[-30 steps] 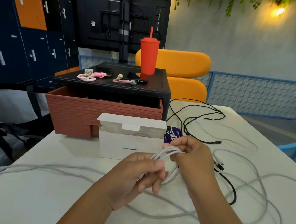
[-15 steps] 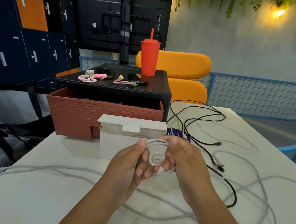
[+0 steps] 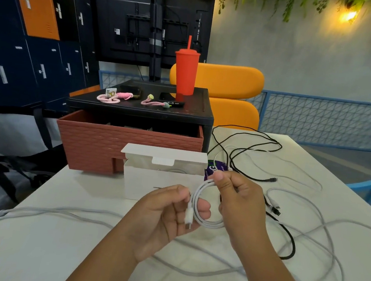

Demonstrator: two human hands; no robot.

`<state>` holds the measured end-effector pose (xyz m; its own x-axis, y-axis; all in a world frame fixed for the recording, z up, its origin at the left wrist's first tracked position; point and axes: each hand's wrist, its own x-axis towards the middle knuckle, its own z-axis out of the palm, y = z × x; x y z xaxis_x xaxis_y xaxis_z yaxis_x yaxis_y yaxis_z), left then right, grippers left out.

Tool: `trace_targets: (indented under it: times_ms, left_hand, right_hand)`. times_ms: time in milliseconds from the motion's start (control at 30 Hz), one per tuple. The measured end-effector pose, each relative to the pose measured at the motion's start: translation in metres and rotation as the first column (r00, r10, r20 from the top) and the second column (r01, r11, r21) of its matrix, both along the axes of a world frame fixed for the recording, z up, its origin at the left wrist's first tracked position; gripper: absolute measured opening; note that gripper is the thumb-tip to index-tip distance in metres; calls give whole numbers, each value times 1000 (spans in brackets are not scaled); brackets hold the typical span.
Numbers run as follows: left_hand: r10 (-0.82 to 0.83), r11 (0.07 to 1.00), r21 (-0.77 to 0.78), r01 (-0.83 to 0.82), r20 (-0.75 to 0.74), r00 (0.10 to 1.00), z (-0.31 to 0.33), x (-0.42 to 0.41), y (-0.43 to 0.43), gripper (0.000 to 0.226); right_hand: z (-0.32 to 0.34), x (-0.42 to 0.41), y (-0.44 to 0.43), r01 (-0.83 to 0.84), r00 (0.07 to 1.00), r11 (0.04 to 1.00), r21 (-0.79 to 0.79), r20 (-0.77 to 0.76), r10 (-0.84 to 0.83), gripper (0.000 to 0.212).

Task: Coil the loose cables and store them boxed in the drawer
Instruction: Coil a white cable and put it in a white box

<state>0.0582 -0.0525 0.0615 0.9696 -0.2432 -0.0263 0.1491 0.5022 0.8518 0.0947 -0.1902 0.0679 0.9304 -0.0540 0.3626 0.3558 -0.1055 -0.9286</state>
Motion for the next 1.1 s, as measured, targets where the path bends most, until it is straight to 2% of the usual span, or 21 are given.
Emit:
trace_targets:
  times_ms: [100, 333, 400, 500, 533, 600, 700, 800, 867, 933, 1033, 1100]
  left_hand:
    - [-85, 992, -83, 91, 75, 994, -5, 0, 2, 25]
    - [58, 989, -143, -48, 70, 996, -9, 3, -3, 45]
    - [117, 983, -146, -111, 31, 993, -4, 1, -7, 39]
    - [186, 973, -142, -183, 11, 982, 1, -1, -10, 10]
    - [181, 974, -141, -177, 18, 983, 2, -1, -10, 9]
    - [134, 983, -128, -130, 26, 991, 0, 1, -7, 7]
    - [71, 994, -88, -69, 24, 997, -4, 4, -5, 25]
    - [199, 978, 52, -204, 78, 977, -6, 6, -11, 28]
    - [358, 895, 211, -393, 185, 915, -7, 6, -15, 30]
    - [482, 701, 387, -599, 361, 798, -11, 7, -17, 27]
    - [468, 411, 511, -755, 593, 655, -14, 5, -17, 26]
    - [431, 327, 546, -772, 641, 636, -14, 4, -17, 24]
  right_hand:
    - [1, 0, -1, -5, 1000, 999, 33, -13, 5, 23]
    - [0, -4, 7, -71, 997, 997, 42, -30, 73, 25]
    - [-1, -5, 9, -92, 995, 995, 47, -38, 93, 25]
    - [-1, -6, 11, -110, 993, 993, 40, -37, 111, 26]
    - [-1, -6, 11, -109, 993, 993, 40, -39, 111, 25]
    - [0, -6, 9, -113, 993, 993, 44, -37, 114, 23]
    - [2, -8, 8, -133, 989, 988, 73, -49, 136, 19]
    - [3, -8, 9, -135, 990, 988, 75, -40, 138, 17]
    - [2, -7, 10, -123, 991, 990, 63, -38, 125, 17]
    - [1, -7, 11, -114, 992, 992, 51, -43, 116, 17]
    - [1, -7, 12, -100, 994, 993, 63, -35, 102, 18]
    - [1, -7, 10, -82, 996, 993, 83, -31, 84, 20]
